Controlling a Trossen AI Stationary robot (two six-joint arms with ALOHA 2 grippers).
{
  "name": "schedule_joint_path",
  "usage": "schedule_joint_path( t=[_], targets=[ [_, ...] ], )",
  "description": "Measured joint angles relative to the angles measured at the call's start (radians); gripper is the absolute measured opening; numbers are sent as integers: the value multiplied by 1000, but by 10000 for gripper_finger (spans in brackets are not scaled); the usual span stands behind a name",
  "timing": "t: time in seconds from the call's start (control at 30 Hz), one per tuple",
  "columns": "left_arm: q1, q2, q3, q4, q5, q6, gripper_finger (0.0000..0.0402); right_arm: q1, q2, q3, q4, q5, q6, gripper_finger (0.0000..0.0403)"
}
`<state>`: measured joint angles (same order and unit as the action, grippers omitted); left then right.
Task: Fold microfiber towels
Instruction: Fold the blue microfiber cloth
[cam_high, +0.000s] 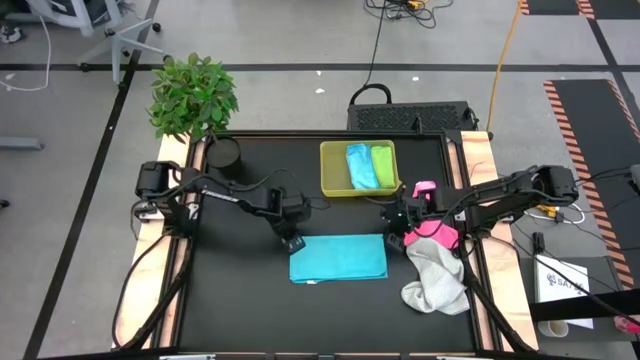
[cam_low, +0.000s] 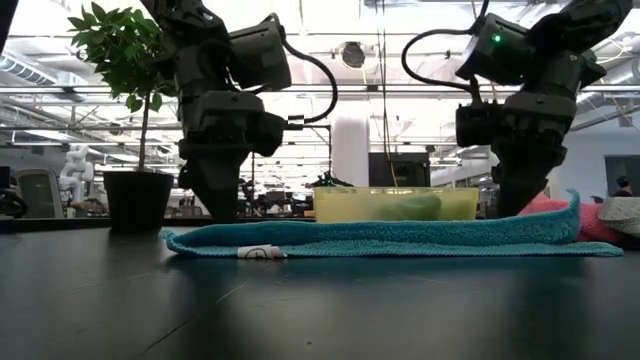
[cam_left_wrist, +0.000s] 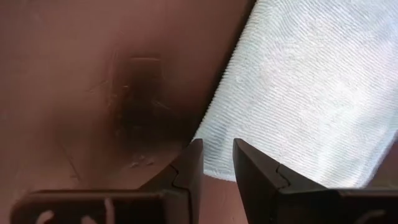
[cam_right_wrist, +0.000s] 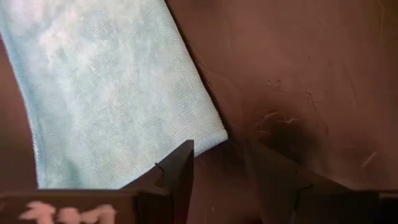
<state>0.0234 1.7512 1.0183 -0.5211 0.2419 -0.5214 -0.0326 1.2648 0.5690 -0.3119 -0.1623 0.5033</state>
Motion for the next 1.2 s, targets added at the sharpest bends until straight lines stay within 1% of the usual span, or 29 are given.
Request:
schedule_joint_path(
  t=[0.07,0.3,0.4,0.53,0.6,0.9,1.07,1.2],
  targets=[
    [3,0,0,-2,18,9,89,0,0,0,5,0,-1,137],
    [3,0,0,-1,22,27,89,0,0,0,5,0,3,137],
    [3,0,0,-7,-18,26,89,0,0,0,5,0,4,137],
    [3,0,0,-40,-104,26,88,0,0,0,5,0,4,137],
    [4,0,0,-61,-108,31,88,0,0,0,5,0,4,137],
    [-2,11,0,-58,-96,24,88,0,0,-1,10,22,-26,137],
    [-1,38,5,-54,-47,29,88,0,0,-1,12,29,-26,137],
    [0,56,5,-53,-31,24,89,1,0,-1,16,28,-22,137]
  ],
)
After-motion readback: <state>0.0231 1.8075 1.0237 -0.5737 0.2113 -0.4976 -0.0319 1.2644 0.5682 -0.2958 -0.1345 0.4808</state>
